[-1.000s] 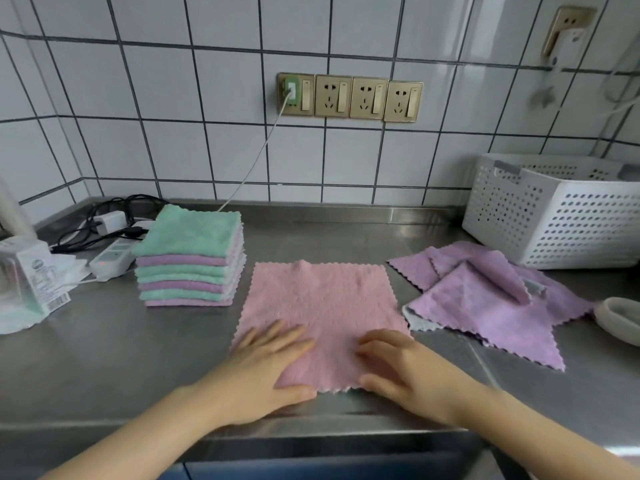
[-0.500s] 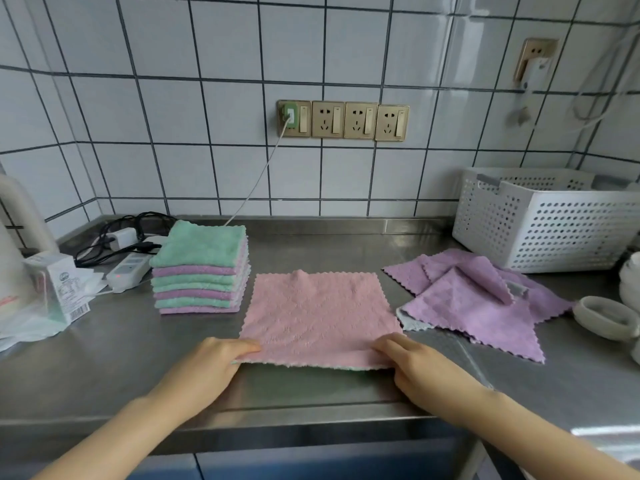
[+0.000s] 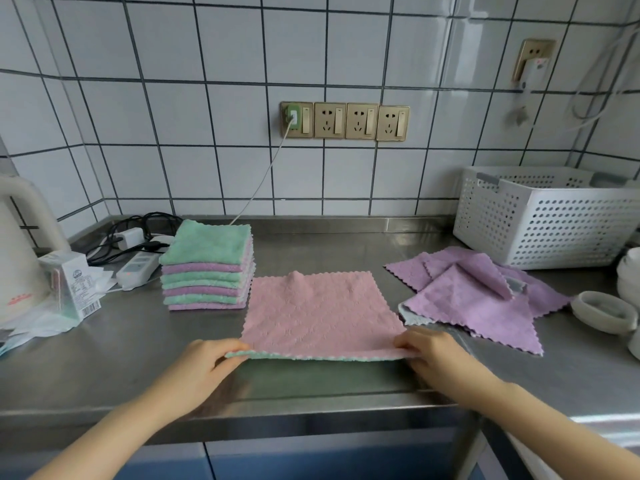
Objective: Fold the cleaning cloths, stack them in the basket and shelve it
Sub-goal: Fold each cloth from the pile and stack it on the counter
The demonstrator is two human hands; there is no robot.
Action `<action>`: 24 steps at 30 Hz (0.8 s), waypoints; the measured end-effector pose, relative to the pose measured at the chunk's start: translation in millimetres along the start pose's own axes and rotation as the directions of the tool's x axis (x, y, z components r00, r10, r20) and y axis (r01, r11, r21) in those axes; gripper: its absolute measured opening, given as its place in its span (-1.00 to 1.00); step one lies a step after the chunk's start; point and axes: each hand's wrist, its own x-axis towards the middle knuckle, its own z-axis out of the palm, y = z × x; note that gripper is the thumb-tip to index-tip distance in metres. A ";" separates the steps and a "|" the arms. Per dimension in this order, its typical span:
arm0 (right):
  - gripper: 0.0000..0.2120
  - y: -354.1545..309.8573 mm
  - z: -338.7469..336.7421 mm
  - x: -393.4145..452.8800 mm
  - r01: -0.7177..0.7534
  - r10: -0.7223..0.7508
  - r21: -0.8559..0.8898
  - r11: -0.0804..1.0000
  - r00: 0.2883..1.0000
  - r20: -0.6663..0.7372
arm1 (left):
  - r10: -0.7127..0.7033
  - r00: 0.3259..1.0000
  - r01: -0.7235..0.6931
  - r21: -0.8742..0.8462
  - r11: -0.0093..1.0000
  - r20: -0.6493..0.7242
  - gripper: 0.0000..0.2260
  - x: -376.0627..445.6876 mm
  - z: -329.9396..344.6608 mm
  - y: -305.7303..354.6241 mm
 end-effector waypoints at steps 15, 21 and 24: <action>-0.76 4.3 -2.2 76.7 -0.392 0.570 0.732 0.557 0.821 0.006 | -0.466 0.862 0.329 -0.480 0.813 -0.199 -0.74 69.9 16.1 1.2; -0.58 17.6 31.0 84.9 -0.509 0.650 0.504 0.698 0.745 -0.148 | -0.454 0.825 0.421 -0.170 0.891 -0.338 -0.79 83.1 32.9 -15.5; -0.64 18.4 33.6 86.6 -0.491 0.635 0.484 0.724 0.749 -0.190 | -0.392 0.836 0.369 -0.136 0.920 -0.383 -0.83 85.8 34.4 -14.6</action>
